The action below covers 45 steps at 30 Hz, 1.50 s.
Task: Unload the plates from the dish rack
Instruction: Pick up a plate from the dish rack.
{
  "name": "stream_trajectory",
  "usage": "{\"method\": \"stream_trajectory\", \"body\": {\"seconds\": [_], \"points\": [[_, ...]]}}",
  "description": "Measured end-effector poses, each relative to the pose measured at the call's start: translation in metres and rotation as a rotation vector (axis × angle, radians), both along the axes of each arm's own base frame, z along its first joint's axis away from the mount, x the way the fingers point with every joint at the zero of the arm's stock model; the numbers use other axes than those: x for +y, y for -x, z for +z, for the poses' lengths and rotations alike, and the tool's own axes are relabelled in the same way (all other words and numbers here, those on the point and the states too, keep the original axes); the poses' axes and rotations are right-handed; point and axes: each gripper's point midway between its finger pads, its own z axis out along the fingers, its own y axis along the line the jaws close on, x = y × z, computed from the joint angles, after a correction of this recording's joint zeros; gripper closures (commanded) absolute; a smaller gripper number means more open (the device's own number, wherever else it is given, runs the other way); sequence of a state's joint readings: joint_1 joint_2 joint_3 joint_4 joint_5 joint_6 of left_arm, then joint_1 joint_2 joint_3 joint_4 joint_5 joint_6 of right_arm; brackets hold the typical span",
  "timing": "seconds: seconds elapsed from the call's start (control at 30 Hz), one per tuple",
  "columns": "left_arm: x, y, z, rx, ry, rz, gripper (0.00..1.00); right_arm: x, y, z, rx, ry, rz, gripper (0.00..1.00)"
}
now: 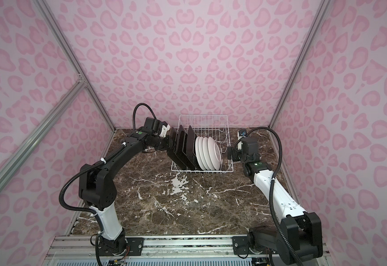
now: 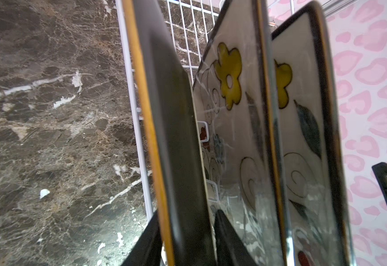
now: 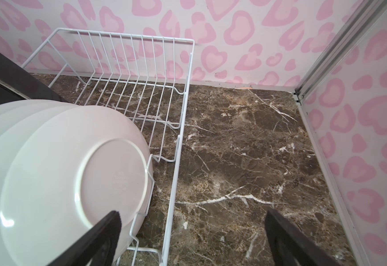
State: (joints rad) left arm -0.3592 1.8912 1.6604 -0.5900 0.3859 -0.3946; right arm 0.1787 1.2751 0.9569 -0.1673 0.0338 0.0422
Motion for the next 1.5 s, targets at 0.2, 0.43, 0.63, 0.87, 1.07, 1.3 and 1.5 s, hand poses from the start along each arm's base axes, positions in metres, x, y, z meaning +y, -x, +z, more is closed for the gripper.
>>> {"method": "stream_trajectory", "body": {"seconds": [0.2,0.43,0.63,0.87,1.07,1.3,1.5], "points": [[-0.004,0.000,0.000,0.018,0.024,0.007,0.81,0.003,-0.002,-0.002,0.005,0.002,0.005,0.01],[-0.014,0.000,0.006,0.077,0.112,0.044,0.97,0.003,-0.004,-0.001,0.003,0.010,0.002,0.01],[-0.010,-0.001,0.004,0.072,0.093,0.054,0.97,0.002,-0.005,-0.003,0.008,0.015,-0.002,0.01],[-0.010,0.001,0.009,0.056,0.084,0.058,0.97,0.006,-0.007,0.001,-0.001,0.013,0.006,0.00],[-0.005,0.011,0.018,0.050,0.060,0.049,0.97,0.007,-0.007,0.003,-0.008,0.014,0.005,0.01],[0.002,0.018,0.038,0.018,0.052,0.059,0.96,0.008,-0.010,0.011,-0.027,0.006,0.005,0.01],[0.004,0.019,0.053,-0.014,0.058,0.063,0.96,0.011,-0.011,0.017,-0.042,-0.001,0.008,0.01]]}}
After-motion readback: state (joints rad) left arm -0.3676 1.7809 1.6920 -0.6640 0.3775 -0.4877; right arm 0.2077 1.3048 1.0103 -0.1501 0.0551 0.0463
